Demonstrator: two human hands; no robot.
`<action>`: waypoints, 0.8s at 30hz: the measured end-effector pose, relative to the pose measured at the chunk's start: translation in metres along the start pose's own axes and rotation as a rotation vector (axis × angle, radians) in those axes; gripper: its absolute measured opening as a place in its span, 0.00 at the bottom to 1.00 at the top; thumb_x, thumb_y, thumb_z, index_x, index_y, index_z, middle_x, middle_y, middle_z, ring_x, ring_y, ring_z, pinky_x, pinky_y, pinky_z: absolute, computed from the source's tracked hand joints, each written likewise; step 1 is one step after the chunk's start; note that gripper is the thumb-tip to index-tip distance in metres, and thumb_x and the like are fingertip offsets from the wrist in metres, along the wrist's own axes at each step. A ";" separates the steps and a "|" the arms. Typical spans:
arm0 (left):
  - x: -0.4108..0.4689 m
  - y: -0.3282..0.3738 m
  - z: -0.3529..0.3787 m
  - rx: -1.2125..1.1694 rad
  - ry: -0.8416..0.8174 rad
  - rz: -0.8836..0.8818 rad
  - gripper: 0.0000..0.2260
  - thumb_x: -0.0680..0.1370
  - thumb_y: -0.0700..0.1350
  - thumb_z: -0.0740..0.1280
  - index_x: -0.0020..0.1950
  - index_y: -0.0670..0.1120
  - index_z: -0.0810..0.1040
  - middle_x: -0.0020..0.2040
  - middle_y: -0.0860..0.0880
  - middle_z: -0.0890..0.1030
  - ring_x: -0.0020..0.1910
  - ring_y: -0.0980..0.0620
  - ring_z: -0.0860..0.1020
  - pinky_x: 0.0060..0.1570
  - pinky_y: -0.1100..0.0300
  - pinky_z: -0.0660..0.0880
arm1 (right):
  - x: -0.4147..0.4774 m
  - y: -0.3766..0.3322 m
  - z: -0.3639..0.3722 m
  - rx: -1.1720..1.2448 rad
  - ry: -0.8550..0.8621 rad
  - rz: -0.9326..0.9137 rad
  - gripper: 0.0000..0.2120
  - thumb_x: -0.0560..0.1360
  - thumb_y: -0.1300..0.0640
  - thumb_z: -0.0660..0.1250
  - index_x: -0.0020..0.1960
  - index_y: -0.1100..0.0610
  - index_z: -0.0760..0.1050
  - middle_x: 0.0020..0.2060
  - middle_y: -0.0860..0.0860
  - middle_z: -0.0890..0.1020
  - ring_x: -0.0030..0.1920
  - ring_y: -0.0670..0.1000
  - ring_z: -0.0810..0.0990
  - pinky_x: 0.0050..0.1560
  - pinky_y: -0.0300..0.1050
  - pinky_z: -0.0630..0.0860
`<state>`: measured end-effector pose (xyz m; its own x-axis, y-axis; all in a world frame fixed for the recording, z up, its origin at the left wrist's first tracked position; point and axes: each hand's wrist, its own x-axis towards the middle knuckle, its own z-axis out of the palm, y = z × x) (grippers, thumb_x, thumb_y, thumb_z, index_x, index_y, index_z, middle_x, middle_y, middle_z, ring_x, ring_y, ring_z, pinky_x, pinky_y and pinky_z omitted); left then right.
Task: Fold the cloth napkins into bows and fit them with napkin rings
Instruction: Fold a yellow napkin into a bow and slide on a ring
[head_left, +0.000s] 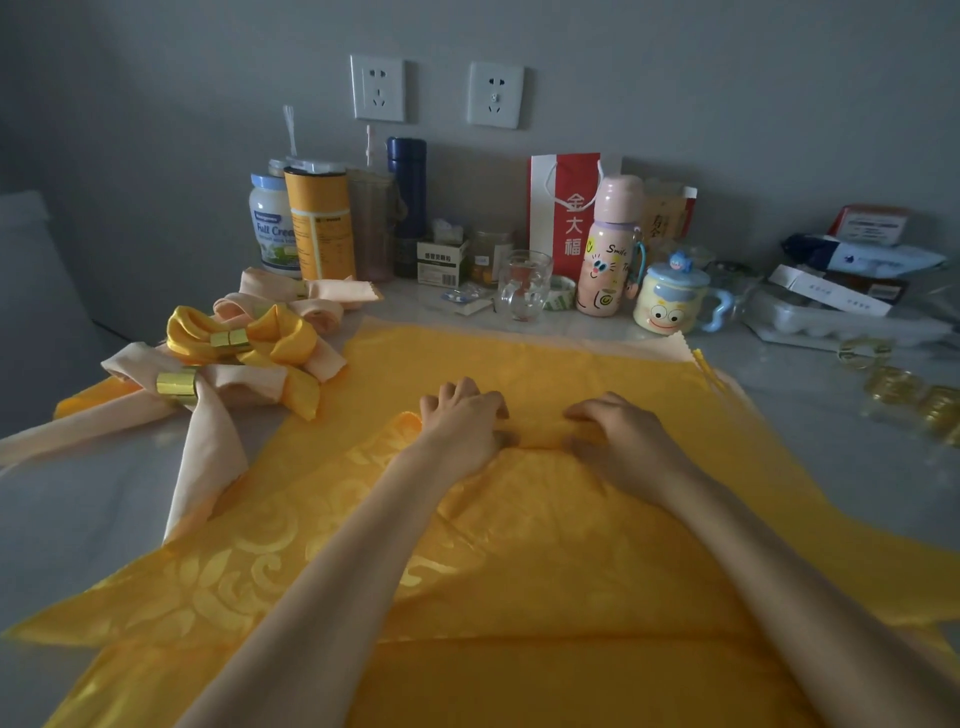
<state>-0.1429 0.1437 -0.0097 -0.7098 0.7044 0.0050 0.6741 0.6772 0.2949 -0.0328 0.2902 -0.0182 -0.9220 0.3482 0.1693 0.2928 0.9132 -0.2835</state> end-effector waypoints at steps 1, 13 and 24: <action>0.000 0.000 0.001 -0.010 0.010 0.011 0.18 0.79 0.54 0.61 0.67 0.50 0.69 0.67 0.46 0.66 0.68 0.44 0.62 0.66 0.52 0.56 | 0.000 0.002 0.000 0.006 0.018 0.006 0.17 0.77 0.49 0.64 0.64 0.52 0.73 0.59 0.49 0.75 0.62 0.50 0.72 0.67 0.50 0.63; -0.011 0.016 -0.009 -0.004 0.124 0.137 0.12 0.78 0.50 0.63 0.60 0.48 0.73 0.59 0.49 0.73 0.61 0.47 0.70 0.59 0.53 0.65 | -0.005 0.000 0.002 -0.119 0.250 -0.132 0.09 0.64 0.68 0.70 0.41 0.58 0.74 0.41 0.53 0.75 0.47 0.57 0.75 0.48 0.47 0.64; -0.013 0.016 -0.010 -0.174 -0.170 0.012 0.04 0.77 0.46 0.65 0.50 0.49 0.72 0.50 0.49 0.75 0.46 0.49 0.74 0.40 0.59 0.70 | -0.014 -0.020 -0.009 -0.379 0.027 -0.143 0.10 0.70 0.62 0.60 0.50 0.55 0.73 0.49 0.50 0.69 0.55 0.53 0.67 0.50 0.44 0.58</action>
<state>-0.1245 0.1436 0.0042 -0.6475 0.7477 -0.1472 0.6264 0.6322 0.4559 -0.0232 0.2686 -0.0067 -0.9546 0.2133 0.2080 0.2399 0.9643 0.1121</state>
